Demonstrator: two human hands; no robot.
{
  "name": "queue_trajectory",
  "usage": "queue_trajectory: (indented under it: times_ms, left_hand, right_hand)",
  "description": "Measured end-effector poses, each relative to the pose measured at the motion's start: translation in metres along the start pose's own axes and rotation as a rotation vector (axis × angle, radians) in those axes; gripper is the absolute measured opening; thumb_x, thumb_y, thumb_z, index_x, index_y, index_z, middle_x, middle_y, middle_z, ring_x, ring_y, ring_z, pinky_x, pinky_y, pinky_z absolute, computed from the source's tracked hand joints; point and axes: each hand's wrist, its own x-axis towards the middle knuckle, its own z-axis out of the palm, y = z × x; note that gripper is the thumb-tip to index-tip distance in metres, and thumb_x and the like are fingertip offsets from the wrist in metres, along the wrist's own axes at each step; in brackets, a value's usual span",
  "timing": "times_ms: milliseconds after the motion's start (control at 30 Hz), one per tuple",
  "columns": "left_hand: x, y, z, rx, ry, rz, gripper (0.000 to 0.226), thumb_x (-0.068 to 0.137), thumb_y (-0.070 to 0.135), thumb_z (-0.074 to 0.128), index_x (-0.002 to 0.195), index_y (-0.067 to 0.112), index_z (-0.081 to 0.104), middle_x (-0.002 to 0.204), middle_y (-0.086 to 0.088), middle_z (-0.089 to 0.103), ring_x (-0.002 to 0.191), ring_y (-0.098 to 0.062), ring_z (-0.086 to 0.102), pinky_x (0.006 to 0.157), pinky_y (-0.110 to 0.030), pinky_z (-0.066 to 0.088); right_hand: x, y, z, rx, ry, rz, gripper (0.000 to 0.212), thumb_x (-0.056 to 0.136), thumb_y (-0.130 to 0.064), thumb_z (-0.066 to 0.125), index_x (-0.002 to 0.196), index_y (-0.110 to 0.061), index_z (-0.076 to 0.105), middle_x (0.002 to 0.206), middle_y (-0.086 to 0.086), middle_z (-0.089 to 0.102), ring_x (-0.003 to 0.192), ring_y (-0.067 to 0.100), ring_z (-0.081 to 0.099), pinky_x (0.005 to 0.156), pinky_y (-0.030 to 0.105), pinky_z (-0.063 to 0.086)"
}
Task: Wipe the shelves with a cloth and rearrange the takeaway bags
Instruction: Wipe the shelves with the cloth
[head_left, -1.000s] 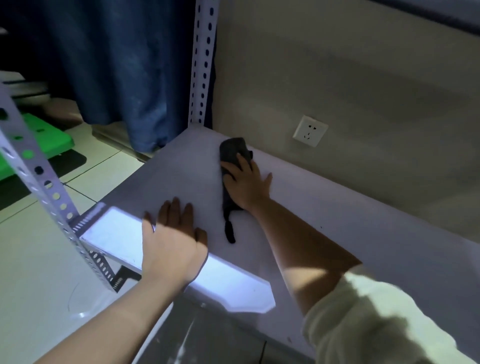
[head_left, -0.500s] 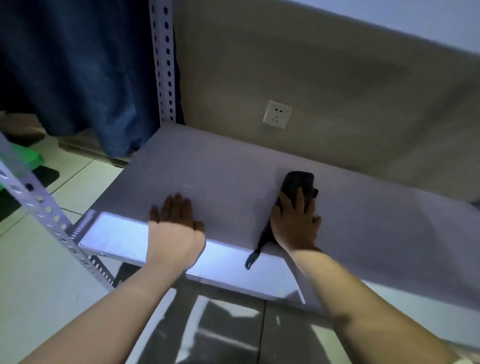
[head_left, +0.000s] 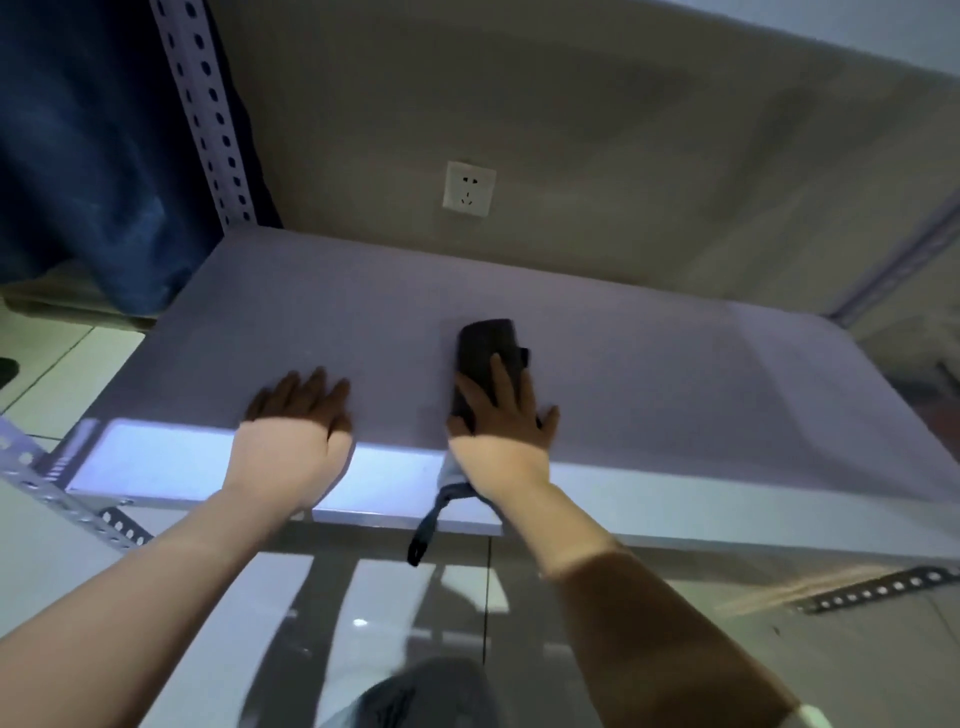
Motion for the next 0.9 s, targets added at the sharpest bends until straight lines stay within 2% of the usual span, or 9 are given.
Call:
queue_trajectory:
  times_ms: [133,233,300,400,467,533,633,800,900]
  left_hand:
    - [0.0,0.005,-0.005,0.071,-0.092,-0.029,0.069,0.083,0.046,0.019,0.136,0.016,0.052,0.145,-0.014,0.046,0.131,-0.038,0.042,0.108,-0.052,0.034]
    - [-0.004,0.026,-0.01,0.06,-0.125,-0.069,0.069,0.082,0.046,0.019,0.14,0.02,0.045,0.152,-0.007,0.037,0.138,-0.032,0.033,0.111,-0.049,0.029]
    - [-0.007,0.048,-0.009,0.043,-0.151,-0.066,0.07,0.081,0.045,0.014,0.143,0.023,0.04,0.155,-0.003,0.032,0.141,-0.027,0.028,0.113,-0.046,0.026]
    - [-0.01,0.069,-0.005,0.019,-0.161,-0.098,0.072,0.079,0.041,0.014,0.143,0.021,0.04,0.156,-0.002,0.03,0.142,-0.028,0.026,0.114,-0.045,0.023]
    - [-0.011,0.07,-0.004,0.041,-0.158,-0.1,0.071,0.079,0.039,0.015,0.144,0.022,0.039,0.156,-0.002,0.029,0.143,-0.028,0.025,0.114,-0.045,0.022]
    - [-0.013,0.063,-0.004,0.053,-0.152,-0.065,0.071,0.08,0.039,0.015,0.145,0.023,0.039,0.156,-0.002,0.03,0.143,-0.027,0.026,0.114,-0.044,0.023]
    - [-0.015,0.053,-0.007,0.01,-0.128,-0.015,0.067,0.084,0.039,0.019,0.144,0.023,0.043,0.152,-0.003,0.036,0.141,-0.026,0.031,0.114,-0.043,0.027]
    - [-0.018,0.052,-0.009,0.059,-0.144,0.003,0.066,0.086,0.043,0.019,0.147,0.024,0.038,0.154,-0.003,0.033,0.143,-0.025,0.029,0.114,-0.042,0.026]
    - [-0.02,0.054,-0.008,0.062,-0.149,-0.009,0.067,0.087,0.044,0.016,0.148,0.023,0.034,0.156,-0.002,0.028,0.144,-0.025,0.025,0.115,-0.044,0.023]
  right_hand:
    - [-0.02,0.088,-0.016,0.039,0.119,0.205,0.053,0.092,-0.045,0.04,0.142,-0.049,0.025,0.161,-0.007,0.001,0.147,0.025,-0.003,0.112,0.063,0.003]
    - [-0.039,0.145,-0.026,0.045,0.164,0.28,0.05,0.093,-0.044,0.04,0.141,-0.049,0.028,0.161,-0.005,0.004,0.147,0.027,-0.001,0.113,0.062,0.007]
    - [-0.044,0.156,-0.028,0.036,0.158,0.29,0.051,0.093,-0.044,0.039,0.142,-0.047,0.028,0.161,-0.002,0.004,0.146,0.029,-0.001,0.113,0.059,0.011]
    - [-0.043,0.134,-0.027,0.036,0.116,0.329,0.053,0.091,-0.044,0.036,0.143,-0.044,0.029,0.161,0.0,-0.001,0.146,0.034,-0.005,0.114,0.057,0.01]
    - [-0.043,0.103,-0.02,0.008,0.104,0.218,0.055,0.088,-0.046,0.028,0.143,-0.042,0.032,0.161,0.001,-0.001,0.146,0.034,-0.005,0.113,0.057,0.012]
    - [-0.049,0.062,-0.008,0.019,0.105,-0.041,0.059,0.084,-0.044,0.021,0.139,-0.037,0.041,0.161,0.002,0.007,0.146,0.036,0.002,0.113,0.058,0.013]
    - [-0.056,0.011,0.006,0.019,-0.041,-0.341,0.046,0.091,-0.038,0.034,0.137,-0.04,0.038,0.16,-0.002,0.014,0.144,0.035,0.011,0.115,0.058,0.006]
    - [-0.053,0.031,0.0,0.046,-0.046,-0.351,0.047,0.091,-0.039,0.033,0.137,-0.046,0.037,0.159,-0.008,0.017,0.143,0.029,0.018,0.114,0.058,0.005]
    - [-0.051,0.08,-0.014,0.033,-0.022,-0.269,0.056,0.083,-0.045,0.026,0.137,-0.05,0.039,0.16,-0.014,0.008,0.147,0.022,0.005,0.116,0.056,0.003]
